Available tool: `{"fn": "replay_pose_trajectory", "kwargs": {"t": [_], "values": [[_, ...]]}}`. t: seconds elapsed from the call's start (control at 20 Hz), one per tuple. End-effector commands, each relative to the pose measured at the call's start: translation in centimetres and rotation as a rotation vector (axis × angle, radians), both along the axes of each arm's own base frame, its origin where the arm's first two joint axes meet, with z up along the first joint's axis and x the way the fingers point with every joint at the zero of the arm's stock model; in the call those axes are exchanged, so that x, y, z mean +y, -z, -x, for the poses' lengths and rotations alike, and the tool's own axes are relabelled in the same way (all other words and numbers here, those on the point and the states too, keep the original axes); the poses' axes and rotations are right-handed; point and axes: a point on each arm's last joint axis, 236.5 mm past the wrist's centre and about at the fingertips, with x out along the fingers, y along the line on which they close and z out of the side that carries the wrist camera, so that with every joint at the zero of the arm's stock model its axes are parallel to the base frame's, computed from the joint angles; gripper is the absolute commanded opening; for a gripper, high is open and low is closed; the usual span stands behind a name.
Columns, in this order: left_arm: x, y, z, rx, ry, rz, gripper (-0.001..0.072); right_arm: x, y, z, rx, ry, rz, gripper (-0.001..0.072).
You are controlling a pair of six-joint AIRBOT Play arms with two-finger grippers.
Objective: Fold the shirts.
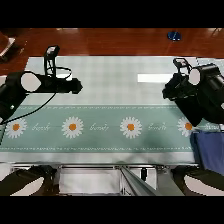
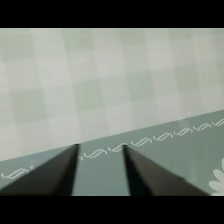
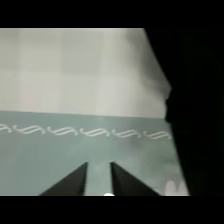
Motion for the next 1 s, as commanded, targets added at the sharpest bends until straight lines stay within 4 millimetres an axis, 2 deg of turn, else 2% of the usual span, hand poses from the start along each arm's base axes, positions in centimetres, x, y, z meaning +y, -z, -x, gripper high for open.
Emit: {"fn": "replay_pose_trajectory", "kwargs": {"t": [0.0,0.1,0.15,0.3,0.45,0.6,0.75,0.8,0.85,0.9,0.95], "values": [[-0.1,0.4,-1.2,-0.019,-0.034,0.019,0.0509,-6.0,-2.9,-3.7,-0.168,-0.005,0.271,0.0419],[-0.1,0.9,-1.2,-0.004,-0.033,0.014,0.0508,-10.4,-4.5,-5.0,-0.272,0.14,0.323,0.0418],[-0.1,1.0,-1.2,-0.003,-0.034,0.015,0.0509,-11.9,-4.1,-5.2,-0.285,0.199,0.293,0.0418],[-0.1,1.4,-1.4,0.002,-0.035,0.012,0.0509,-17.2,-0.1,-4.1,-0.215,0.359,0.234,0.0418],[-0.1,2.1,-1.4,0.016,-0.035,0.007,0.0508,-20.1,3.3,-3.7,-0.172,0.484,0.11,0.0418],[-0.1,2.9,-1.5,0.033,-0.036,0.003,0.0508,-20.2,6.4,-4.0,-0.116,0.523,-0.019,0.0417],[-0.4,3.8,-1.4,0.063,-0.039,0.013,0.0508,-19.5,9.5,-3.2,-0.034,0.529,-0.053,0.0404],[-0.4,4.0,-1.4,0.068,-0.039,0.011,0.0508,-18.9,10.1,-2.9,-0.008,0.533,-0.075,0.0363],[-0.4,4.1,-1.3,0.072,-0.038,0.01,0.0508,-17.9,10.3,-3.0,0.004,0.512,-0.115,0.0175],[-0.2,4.0,-1.2,0.077,-0.04,0.009,0.0508,-16.6,10.0,-3.4,-0.001,0.462,-0.159,0.0016],[0.3,3.7,-1.1,0.09,-0.045,0.008,0.0508,-15.5,9.1,-4.1,-0.022,0.412,-0.201,0.0018]]}}
